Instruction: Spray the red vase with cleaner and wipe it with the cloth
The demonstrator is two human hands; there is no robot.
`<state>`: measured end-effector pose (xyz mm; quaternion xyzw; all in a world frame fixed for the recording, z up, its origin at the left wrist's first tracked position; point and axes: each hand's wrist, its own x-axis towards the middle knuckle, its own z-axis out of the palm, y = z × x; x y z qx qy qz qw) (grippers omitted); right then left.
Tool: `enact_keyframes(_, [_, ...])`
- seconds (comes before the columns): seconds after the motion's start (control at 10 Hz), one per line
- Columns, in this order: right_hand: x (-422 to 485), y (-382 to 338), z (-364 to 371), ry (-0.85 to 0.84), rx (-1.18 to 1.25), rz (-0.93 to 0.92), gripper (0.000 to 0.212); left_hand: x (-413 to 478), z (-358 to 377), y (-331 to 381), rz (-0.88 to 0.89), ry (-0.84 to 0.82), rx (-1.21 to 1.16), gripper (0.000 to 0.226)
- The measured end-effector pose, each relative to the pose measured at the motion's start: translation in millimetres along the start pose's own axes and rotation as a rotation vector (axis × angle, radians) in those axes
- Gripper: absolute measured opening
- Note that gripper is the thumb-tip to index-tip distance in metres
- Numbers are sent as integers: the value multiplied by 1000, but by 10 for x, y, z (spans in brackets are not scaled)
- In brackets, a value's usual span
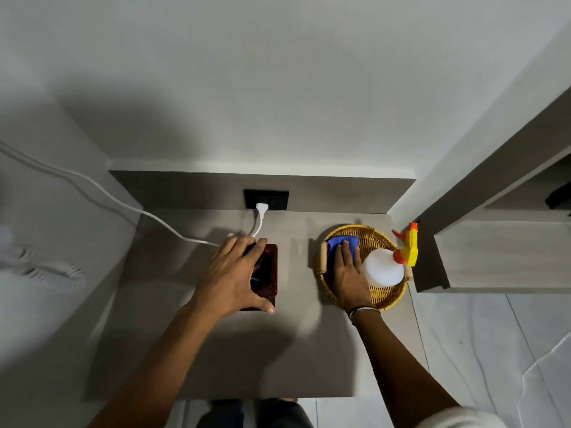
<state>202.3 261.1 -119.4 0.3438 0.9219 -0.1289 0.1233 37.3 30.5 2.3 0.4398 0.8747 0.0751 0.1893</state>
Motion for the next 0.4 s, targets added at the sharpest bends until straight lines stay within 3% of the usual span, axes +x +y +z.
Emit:
enact_keyframes(0.1, [43, 28, 160, -72, 10, 4, 70, -19, 79, -8, 5, 4, -6, 158])
enact_keyframes(0.3, [-29, 53, 93, -102, -49, -79, 79, -112, 163, -32, 17, 96, -117, 135])
enact_keyframes(0.4, [-109, 2, 25, 9, -20, -93, 75, -90, 174, -24, 57, 101, -78, 133])
